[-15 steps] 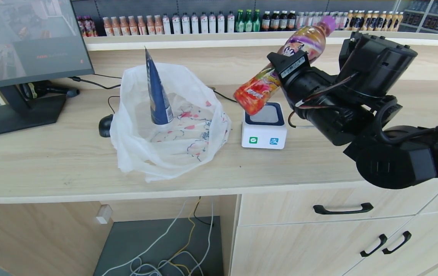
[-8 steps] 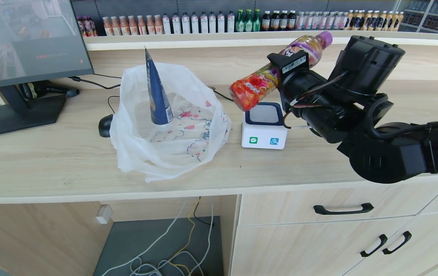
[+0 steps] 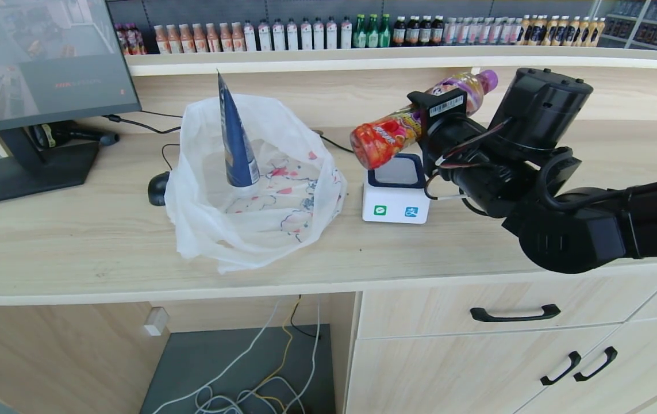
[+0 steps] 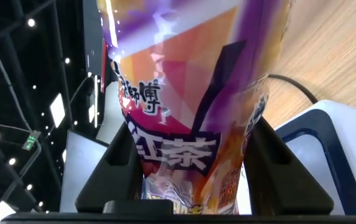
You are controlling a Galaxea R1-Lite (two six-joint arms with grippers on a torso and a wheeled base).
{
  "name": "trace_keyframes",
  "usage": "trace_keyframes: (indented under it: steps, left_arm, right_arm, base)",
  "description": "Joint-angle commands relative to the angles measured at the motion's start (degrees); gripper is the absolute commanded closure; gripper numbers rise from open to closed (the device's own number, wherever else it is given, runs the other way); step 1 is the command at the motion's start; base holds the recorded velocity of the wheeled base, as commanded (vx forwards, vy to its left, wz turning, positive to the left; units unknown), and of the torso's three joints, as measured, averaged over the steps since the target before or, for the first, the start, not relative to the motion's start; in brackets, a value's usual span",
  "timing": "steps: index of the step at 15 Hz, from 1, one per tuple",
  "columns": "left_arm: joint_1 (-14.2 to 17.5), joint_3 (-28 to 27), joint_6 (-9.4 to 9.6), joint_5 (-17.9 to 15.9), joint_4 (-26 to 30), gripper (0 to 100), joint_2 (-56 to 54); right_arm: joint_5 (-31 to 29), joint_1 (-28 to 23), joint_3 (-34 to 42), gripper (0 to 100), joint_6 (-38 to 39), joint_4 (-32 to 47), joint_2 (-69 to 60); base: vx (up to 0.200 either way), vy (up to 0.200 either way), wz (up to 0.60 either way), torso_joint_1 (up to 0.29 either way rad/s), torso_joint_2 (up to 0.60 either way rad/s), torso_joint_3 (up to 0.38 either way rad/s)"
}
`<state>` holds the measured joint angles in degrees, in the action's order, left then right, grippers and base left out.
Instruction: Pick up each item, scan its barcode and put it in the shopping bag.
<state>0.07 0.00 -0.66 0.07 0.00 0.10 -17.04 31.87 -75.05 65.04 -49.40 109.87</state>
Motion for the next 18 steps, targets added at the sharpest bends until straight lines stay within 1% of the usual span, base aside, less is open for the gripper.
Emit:
trace_keyframes:
  steps: [1, 12, 18]
  left_arm:
    - [0.01, 0.00, -0.04, 0.01, 0.00, 0, -0.01]
    - [0.01, 0.00, -0.04, 0.01, 0.00, 0, -0.01]
    - [0.01, 0.00, -0.04, 0.01, 0.00, 0, -0.01]
  right_arm:
    - [-0.01, -0.14, -0.01, 100, 0.35, 0.00, 0.08]
    - [-0.10, -1.28, 0.07, 100, 3.69, 0.27, 1.13]
    - [-0.10, -1.46, -0.10, 100, 3.69, 0.27, 1.22]
  base:
    - [0.000, 0.000, 0.00, 0.000, 0.00, 0.000]
    - [0.000, 0.000, 0.00, 0.000, 0.00, 0.000]
    - [0.000, 0.000, 0.00, 0.000, 0.00, 0.000]
